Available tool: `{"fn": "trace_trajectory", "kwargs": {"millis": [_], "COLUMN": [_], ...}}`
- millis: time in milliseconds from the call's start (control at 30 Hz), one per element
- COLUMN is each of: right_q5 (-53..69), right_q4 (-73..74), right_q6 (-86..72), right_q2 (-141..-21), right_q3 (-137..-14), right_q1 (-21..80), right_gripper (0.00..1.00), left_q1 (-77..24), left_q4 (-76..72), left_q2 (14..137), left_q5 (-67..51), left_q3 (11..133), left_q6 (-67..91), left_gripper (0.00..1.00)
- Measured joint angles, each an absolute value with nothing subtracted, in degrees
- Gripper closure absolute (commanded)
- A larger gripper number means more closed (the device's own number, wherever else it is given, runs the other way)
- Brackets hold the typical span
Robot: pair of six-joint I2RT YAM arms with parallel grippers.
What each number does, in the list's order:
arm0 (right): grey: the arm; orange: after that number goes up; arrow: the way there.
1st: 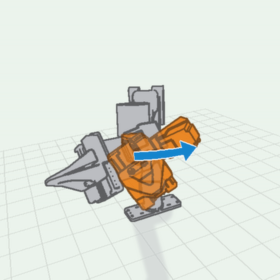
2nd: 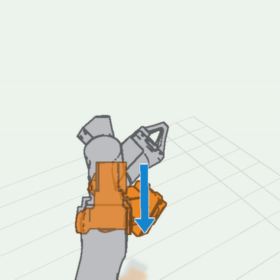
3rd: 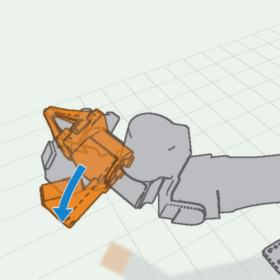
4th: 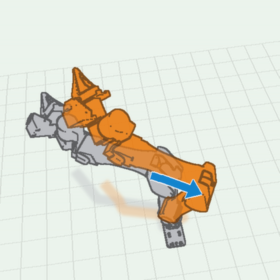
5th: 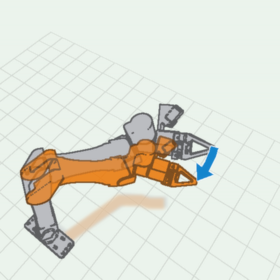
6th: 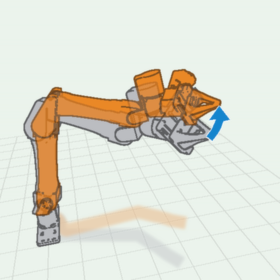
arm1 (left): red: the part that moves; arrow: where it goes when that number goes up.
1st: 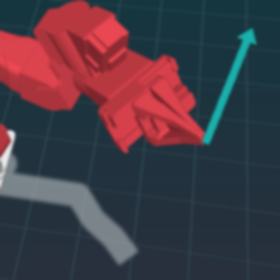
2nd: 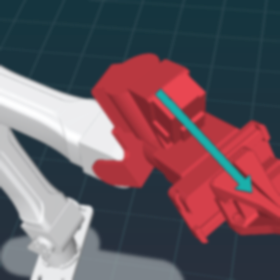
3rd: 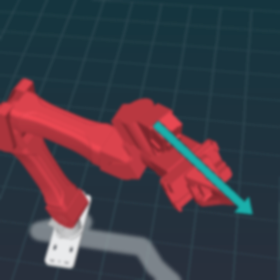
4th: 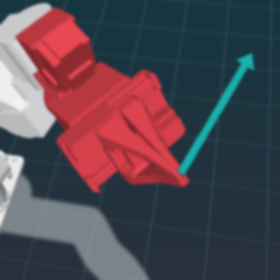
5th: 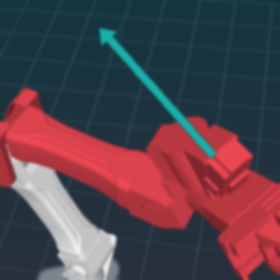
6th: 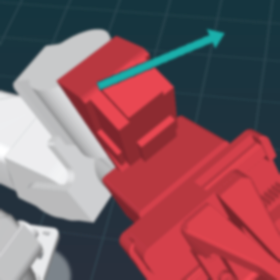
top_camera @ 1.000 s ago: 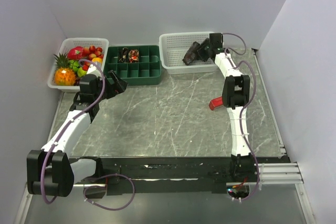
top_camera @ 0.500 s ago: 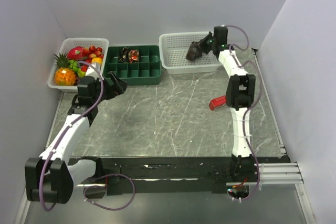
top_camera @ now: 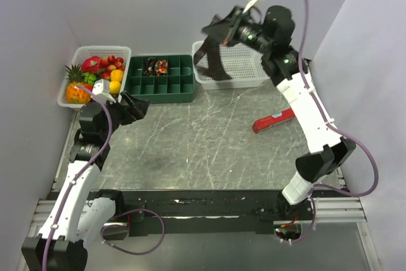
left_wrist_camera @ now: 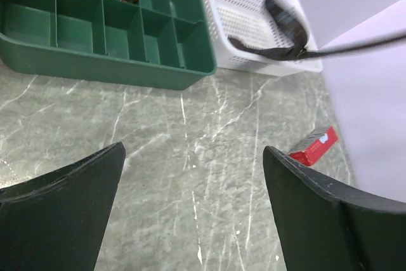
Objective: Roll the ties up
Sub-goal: Pick up the tie from the bin, then place the tie at the center of the board.
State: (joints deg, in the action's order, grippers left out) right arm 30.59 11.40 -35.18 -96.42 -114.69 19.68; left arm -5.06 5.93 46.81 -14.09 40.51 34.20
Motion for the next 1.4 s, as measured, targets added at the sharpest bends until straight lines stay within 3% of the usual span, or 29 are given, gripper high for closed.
{"fn": "trace_trajectory", "kwargs": {"millis": [367, 767, 933, 1133, 1267, 1300, 1400], "right_q5": [37.98, 35.86, 32.84, 31.24, 31.83, 31.57, 28.12], "right_q4": [13.78, 6.90, 8.08, 9.43, 8.27, 8.54, 11.18], "right_q6": [-32.27, -30.09, -28.77, -26.81, -25.69, -24.84, -21.26], "right_q2": [-91.55, -71.48, -71.85, -73.80, -74.22, -74.78, -76.95], "right_q3": [-106.26, -74.76, -64.66, -61.04, -59.20, -59.13, -59.22], "right_q1": [36.69, 36.69, 36.62, 37.43, 39.27, 40.21, 44.14], "right_gripper": [1.00, 1.00, 1.00, 1.00, 0.89, 0.78, 0.63], "left_q1": [-5.06, -5.06, -5.06, -5.06, -5.06, -5.06, -5.06], "left_q4": [9.74, 7.40, 6.00, 4.36, 3.73, 3.75, 4.05], "left_q2": [41.23, 42.19, 43.33, 43.18, 42.87, 42.87, 42.83], "left_q5": [-13.58, -15.03, -17.37, -18.74, -18.90, -19.03, -19.11], "left_q3": [39.79, 36.29, 34.59, 34.41, 34.06, 33.95, 33.95], "left_q6": [35.22, 36.97, 37.82, 38.37, 38.39, 38.39, 38.33], "left_gripper": [0.04, 0.04, 0.04, 0.04, 0.04, 0.04, 0.04]}}
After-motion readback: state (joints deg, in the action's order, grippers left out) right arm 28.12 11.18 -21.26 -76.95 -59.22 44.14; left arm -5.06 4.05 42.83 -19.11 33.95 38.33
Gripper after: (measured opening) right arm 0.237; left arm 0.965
